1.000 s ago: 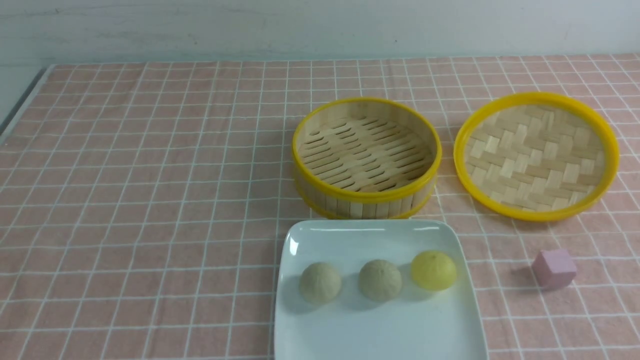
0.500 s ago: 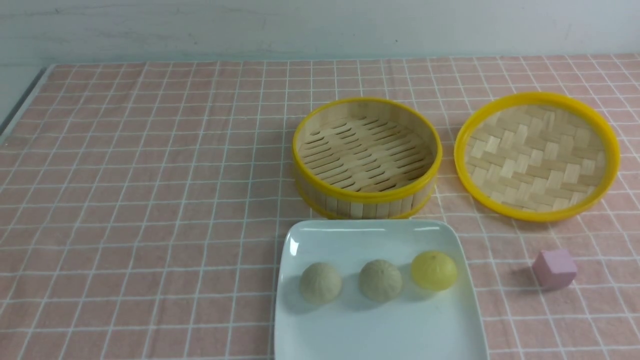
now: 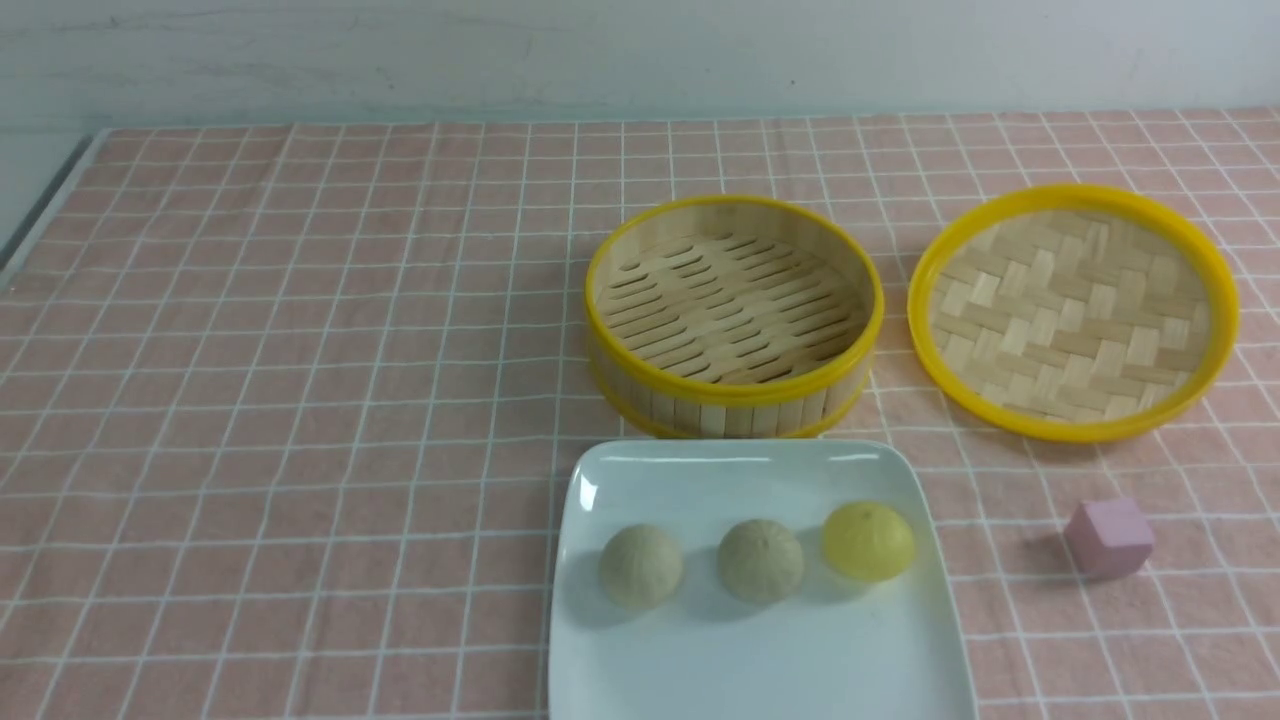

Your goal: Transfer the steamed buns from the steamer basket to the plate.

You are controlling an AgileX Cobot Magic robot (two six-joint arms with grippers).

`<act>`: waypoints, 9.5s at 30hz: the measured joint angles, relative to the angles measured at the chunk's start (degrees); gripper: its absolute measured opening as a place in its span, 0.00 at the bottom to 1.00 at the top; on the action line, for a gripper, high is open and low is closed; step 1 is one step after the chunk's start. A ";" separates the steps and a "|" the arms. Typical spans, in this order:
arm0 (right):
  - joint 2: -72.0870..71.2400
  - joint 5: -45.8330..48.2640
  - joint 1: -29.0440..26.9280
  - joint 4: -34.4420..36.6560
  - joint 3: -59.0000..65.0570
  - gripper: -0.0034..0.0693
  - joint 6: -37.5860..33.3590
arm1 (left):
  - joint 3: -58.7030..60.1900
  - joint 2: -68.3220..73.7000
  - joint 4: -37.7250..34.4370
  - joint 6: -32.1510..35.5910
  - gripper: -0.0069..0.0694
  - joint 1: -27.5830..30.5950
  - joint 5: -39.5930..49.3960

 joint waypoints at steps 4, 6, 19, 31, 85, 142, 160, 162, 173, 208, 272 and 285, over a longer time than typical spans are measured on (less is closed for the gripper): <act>0.00 0.45 0.00 0.10 0.17 0.52 -4.98 | 0.00 0.00 0.00 0.86 0.66 0.00 0.06; 0.00 2.11 0.00 0.64 0.17 0.52 -8.09 | 0.00 0.00 0.00 0.99 0.66 0.00 0.12; 0.00 7.76 0.00 25.63 0.17 0.52 -37.36 | 0.00 0.00 0.00 1.21 0.66 0.00 0.18; 0.00 14.36 0.00 36.64 0.17 0.51 -38.98 | 0.00 0.00 0.00 1.21 0.66 0.00 0.18; 0.00 9.30 0.00 31.30 12.50 0.37 -21.04 | 0.00 0.00 -5.12 1.28 0.58 0.00 -1.33; 0.00 3.61 -18.39 40.67 19.06 0.37 -21.05 | 0.00 0.00 -5.95 1.28 0.53 0.00 0.21; -8.14 5.28 -32.09 36.98 17.48 0.38 -21.05 | 0.00 0.00 -6.06 1.28 0.53 0.00 0.65; -8.65 5.82 -32.67 35.83 17.48 0.38 -21.05 | 0.00 0.00 -6.11 1.28 0.53 0.00 0.85; -11.08 6.76 -33.26 26.21 19.64 0.38 -21.05 | 0.00 0.00 -6.11 1.28 0.52 0.00 1.01; -12.66 4.51 -33.26 35.10 20.12 0.38 -21.05 | 0.00 0.00 -8.80 1.28 0.52 0.00 1.47; -12.66 4.51 -33.26 34.62 20.12 0.38 -21.05 | 66.15 -38.84 6.22 -16.82 0.52 18.29 -16.17; -12.66 4.51 -33.26 34.62 20.12 0.38 -21.05 | 99.61 -74.47 4.84 -24.08 0.52 28.56 -31.37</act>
